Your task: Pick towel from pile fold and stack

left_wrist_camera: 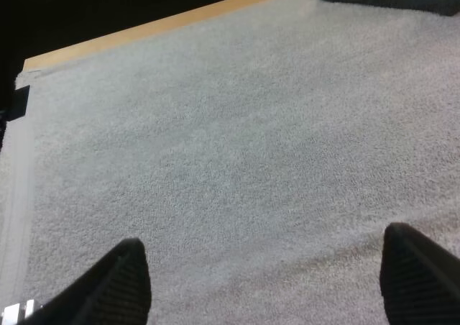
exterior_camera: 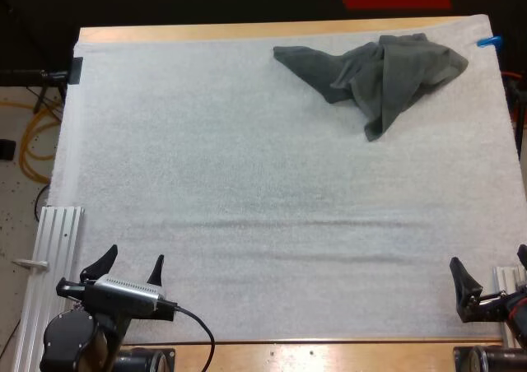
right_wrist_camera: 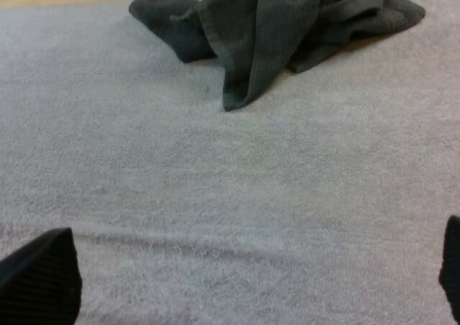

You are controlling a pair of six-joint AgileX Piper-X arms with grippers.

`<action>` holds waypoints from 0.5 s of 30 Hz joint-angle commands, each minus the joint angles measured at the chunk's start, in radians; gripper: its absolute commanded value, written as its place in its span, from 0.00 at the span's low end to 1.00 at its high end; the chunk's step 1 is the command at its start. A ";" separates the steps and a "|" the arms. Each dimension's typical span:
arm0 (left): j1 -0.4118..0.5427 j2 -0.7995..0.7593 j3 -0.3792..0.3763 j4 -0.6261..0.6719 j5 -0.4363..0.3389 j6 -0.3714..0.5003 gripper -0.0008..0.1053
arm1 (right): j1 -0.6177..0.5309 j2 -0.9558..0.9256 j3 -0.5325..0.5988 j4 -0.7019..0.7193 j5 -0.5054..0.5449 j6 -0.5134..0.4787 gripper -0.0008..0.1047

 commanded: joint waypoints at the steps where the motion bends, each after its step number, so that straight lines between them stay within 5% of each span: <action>1: -0.002 -0.140 -0.001 -0.012 0.001 -0.011 0.62 | 0.000 -0.041 -0.004 -0.008 -0.001 -0.001 0.95; 15: -0.012 -0.016 -0.059 -0.104 0.017 -0.067 0.62 | 0.000 0.131 -0.084 -0.026 -0.051 0.072 0.95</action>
